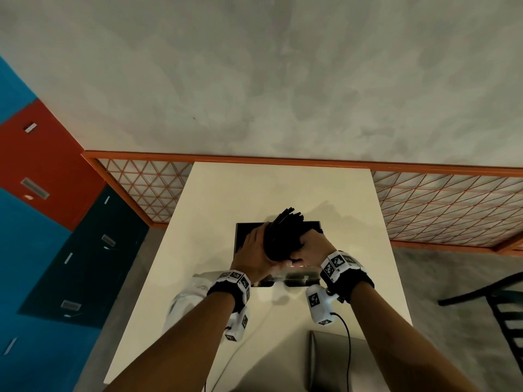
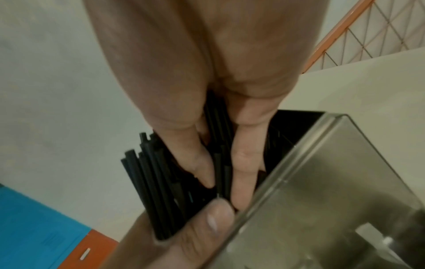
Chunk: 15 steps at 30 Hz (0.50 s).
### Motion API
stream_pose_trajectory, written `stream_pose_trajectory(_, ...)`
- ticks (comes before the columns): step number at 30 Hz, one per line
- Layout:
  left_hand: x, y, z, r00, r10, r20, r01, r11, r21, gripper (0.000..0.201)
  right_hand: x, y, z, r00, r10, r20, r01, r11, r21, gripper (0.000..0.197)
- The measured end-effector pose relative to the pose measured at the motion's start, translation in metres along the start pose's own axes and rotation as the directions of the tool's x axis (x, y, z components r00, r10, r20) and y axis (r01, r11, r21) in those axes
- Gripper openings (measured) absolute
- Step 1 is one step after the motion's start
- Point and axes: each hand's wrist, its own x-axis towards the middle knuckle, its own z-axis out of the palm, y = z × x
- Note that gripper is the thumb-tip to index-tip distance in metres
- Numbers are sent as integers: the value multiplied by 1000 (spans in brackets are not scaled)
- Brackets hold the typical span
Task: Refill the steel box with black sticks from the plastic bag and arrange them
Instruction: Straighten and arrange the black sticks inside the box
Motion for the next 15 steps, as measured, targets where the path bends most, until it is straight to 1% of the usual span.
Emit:
stream_pose_trajectory(2,-1,0,-1,1000,6,-14,-6,1000,-14,123,0,0,-9,994,101,-35,-93,977,194,17)
stream_pose_trajectory(4,-2,-1,-2,999,23,-32,-23,1000,-16,122,-3,0,-14,991,123,-52,-96,928,361,17)
stream_pose_trajectory(6,-3,-1,-2,997,56,-46,-57,998,-16,119,-8,1,-20,989,137,-46,-98,870,484,17)
stream_pose_trajectory(7,-3,-1,-2,996,75,-53,-76,997,-15,117,-12,1,-21,988,144,-50,-97,847,523,17)
stream_pose_trajectory(10,-4,-2,-2,993,103,-59,-104,995,-6,113,-19,2,-22,989,143,-47,-72,725,685,14)
stream_pose_trajectory(11,-4,-2,-1,993,107,-55,-106,994,4,113,-21,3,-21,988,148,-42,-74,696,714,13)
stream_pose_trajectory(15,-2,1,0,988,148,-36,-146,987,60,110,-24,4,-15,983,180,-25,-98,645,758,11)
